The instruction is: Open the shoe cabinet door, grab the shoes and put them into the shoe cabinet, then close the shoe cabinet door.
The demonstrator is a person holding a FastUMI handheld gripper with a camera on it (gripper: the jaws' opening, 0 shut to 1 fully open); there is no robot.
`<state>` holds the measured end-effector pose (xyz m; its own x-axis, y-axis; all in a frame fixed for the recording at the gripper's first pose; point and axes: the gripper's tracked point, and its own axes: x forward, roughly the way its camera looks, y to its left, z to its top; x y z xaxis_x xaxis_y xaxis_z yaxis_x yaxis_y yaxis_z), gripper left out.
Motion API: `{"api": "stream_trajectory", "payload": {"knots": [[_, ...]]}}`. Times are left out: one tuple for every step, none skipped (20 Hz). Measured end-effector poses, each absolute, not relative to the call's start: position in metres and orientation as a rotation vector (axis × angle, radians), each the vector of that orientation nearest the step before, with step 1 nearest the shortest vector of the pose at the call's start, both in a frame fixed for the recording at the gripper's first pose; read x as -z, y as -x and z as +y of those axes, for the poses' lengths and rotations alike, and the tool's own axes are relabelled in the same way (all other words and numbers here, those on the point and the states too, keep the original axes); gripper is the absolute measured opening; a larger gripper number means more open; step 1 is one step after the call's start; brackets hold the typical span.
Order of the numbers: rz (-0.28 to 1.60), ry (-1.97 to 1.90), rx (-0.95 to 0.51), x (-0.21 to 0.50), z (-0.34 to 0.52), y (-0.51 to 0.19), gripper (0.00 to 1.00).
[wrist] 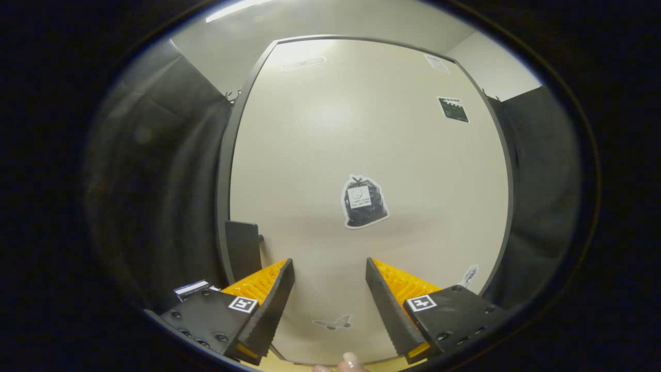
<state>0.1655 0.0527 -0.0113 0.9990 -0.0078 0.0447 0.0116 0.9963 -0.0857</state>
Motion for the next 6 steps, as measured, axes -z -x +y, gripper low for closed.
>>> {"api": "stream_trajectory", "payload": {"knots": [[-0.044,0.082,0.009,0.0116,0.0527,-0.1652,0.89],[-0.044,0.077,0.009,0.0119,0.0521,-0.1654,0.89],[-0.043,0.071,0.006,0.0126,0.0517,-0.1647,0.89],[-0.039,0.062,-0.001,0.0135,0.0518,-0.1653,0.89],[-0.033,0.052,-0.004,0.0146,0.0516,-0.1638,0.89],[-0.032,0.041,-0.012,0.0149,0.0507,-0.1599,0.89]]}}
